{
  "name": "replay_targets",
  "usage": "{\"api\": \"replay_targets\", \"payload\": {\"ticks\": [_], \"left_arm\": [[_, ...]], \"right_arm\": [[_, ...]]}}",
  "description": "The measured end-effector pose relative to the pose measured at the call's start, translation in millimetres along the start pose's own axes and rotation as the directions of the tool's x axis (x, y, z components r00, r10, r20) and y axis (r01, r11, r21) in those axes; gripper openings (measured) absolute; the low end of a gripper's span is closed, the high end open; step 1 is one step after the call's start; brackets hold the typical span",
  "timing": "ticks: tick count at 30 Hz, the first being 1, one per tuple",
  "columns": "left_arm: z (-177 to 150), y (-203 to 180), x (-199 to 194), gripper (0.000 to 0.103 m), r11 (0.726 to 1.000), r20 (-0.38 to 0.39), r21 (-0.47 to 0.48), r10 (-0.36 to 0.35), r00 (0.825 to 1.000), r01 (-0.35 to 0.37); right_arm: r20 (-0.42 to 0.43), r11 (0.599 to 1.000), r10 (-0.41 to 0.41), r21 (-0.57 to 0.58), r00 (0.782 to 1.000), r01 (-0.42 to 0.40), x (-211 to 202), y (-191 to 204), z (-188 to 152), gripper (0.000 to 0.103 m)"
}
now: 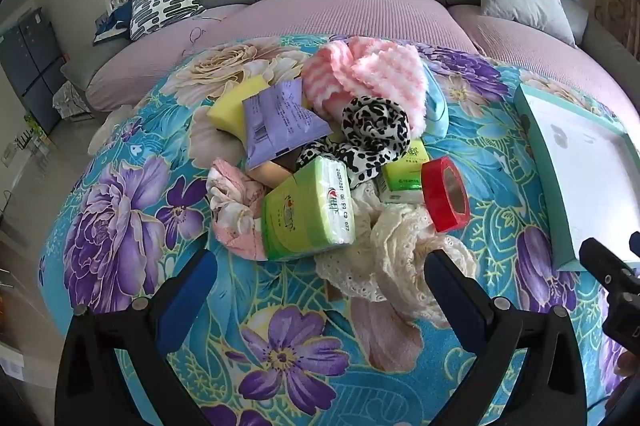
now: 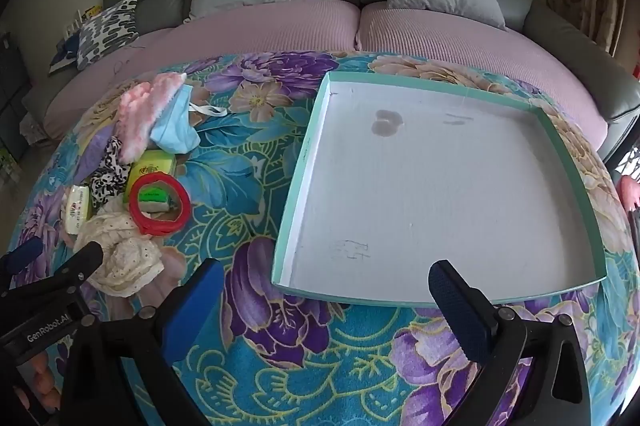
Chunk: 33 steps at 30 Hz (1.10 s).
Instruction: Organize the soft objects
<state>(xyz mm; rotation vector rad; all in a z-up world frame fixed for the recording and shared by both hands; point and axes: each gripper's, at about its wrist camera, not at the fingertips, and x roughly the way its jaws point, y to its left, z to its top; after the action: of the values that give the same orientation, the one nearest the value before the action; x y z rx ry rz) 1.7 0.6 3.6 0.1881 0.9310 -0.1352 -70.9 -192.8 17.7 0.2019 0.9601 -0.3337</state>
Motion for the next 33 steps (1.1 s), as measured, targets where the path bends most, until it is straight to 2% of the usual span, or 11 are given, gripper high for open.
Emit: {"api": "replay_targets", "payload": {"ticks": [33], "left_arm": [[6.0, 0.6, -4.5, 0.103, 1.000, 0.013, -0.015, -0.024, 1.000, 0.024]], "right_arm": [[-0.023, 1.000, 0.008, 0.009, 1.000, -0.008, 6.0, -3.3, -3.0, 0.103]]}}
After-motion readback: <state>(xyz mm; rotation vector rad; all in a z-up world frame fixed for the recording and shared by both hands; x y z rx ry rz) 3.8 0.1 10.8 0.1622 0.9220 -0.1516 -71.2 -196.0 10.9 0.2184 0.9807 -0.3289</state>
